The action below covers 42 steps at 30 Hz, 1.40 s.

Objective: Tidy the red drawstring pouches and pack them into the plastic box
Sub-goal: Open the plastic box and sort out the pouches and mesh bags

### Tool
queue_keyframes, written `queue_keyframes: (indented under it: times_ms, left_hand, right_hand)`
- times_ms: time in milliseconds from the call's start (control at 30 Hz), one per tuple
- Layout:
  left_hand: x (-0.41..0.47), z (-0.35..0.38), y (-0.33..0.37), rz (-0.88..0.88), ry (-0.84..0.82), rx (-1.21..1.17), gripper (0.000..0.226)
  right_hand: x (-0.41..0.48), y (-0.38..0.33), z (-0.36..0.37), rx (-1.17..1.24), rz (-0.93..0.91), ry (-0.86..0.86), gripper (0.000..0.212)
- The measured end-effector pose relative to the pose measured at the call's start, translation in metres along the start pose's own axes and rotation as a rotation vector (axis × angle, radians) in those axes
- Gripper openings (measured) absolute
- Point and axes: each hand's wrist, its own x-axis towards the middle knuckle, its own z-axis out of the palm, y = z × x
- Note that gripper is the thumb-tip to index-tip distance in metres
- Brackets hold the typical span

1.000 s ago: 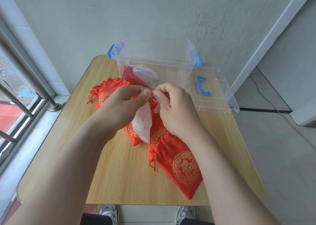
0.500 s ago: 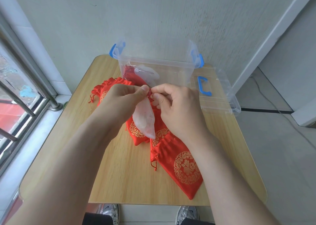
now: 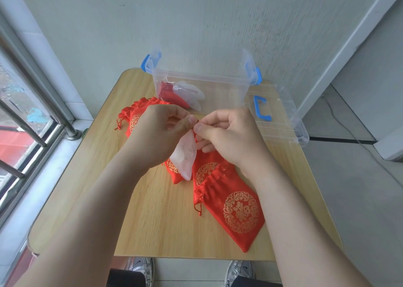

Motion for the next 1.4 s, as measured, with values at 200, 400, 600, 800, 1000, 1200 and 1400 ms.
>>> queue_keyframes:
  times_ms: [200, 400, 600, 800, 1000, 1200, 1400]
  left_hand:
    - [0.001, 0.002, -0.002, 0.077, -0.035, 0.043, 0.012]
    - [-0.001, 0.004, 0.001, 0.123, -0.071, 0.064, 0.008]
    - [-0.003, 0.003, 0.005, 0.121, -0.031, 0.045, 0.012]
    - [-0.003, 0.004, 0.003, 0.152, -0.007, 0.108, 0.005]
    - [-0.004, 0.008, 0.005, 0.167, -0.001, 0.186, 0.009]
    - [-0.006, 0.008, 0.006, 0.248, -0.014, 0.249, 0.019]
    - [-0.005, 0.011, 0.001, 0.341, 0.066, 0.295, 0.014]
  right_hand:
    - [-0.001, -0.01, -0.004, 0.262, 0.236, -0.067, 0.017]
    - [0.0, -0.011, 0.0, 0.286, 0.333, -0.157, 0.025]
    - [0.0, -0.009, -0.002, 0.349, 0.296, -0.139, 0.023]
    - [0.001, -0.008, -0.002, 0.308, 0.268, -0.144, 0.026]
    - [0.001, -0.008, -0.001, 0.345, 0.31, -0.167, 0.028]
    - [0.0, -0.008, -0.002, 0.422, 0.347, -0.229, 0.027]
    - [0.001, -0.009, -0.003, 0.401, 0.321, -0.177, 0.025]
